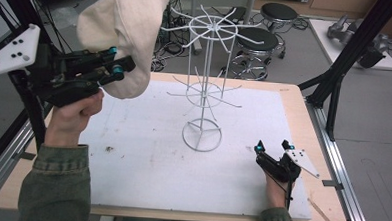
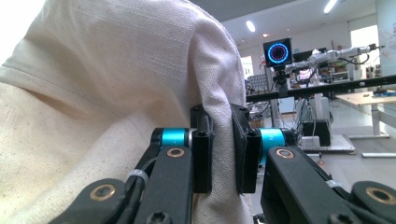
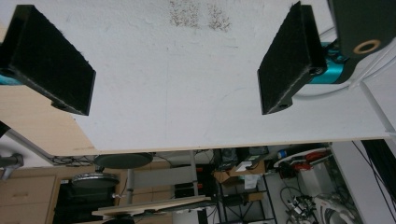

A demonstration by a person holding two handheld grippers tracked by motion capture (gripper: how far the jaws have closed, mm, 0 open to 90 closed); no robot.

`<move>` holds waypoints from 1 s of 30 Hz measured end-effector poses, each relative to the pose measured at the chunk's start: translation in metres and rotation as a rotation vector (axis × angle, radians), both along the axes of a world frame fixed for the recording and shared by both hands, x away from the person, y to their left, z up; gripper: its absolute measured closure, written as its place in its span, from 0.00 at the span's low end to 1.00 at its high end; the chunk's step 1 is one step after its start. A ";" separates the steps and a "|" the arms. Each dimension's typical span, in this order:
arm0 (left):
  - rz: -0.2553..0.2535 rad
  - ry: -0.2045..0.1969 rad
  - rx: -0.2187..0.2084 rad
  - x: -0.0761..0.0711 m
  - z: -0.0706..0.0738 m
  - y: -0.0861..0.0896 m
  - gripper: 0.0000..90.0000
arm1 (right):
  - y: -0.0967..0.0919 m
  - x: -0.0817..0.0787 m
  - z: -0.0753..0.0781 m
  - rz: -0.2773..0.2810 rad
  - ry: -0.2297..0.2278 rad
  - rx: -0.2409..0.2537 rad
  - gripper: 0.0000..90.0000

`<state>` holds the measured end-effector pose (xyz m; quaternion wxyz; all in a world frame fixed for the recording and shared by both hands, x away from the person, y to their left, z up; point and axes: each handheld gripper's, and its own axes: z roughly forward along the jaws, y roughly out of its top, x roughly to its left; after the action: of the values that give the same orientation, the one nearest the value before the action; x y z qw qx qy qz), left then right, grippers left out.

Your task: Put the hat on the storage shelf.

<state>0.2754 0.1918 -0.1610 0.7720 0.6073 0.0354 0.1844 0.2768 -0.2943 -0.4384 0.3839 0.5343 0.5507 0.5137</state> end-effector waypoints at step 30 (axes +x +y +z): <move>-0.149 0.117 -0.034 0.032 -0.074 -0.017 0.88 | 0.001 -0.001 0.000 0.008 -0.004 -0.015 0.11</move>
<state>0.3076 0.1748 -0.2348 0.7902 0.6049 0.0382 0.0904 0.2760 -0.2929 -0.4382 0.3867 0.5283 0.5559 0.5121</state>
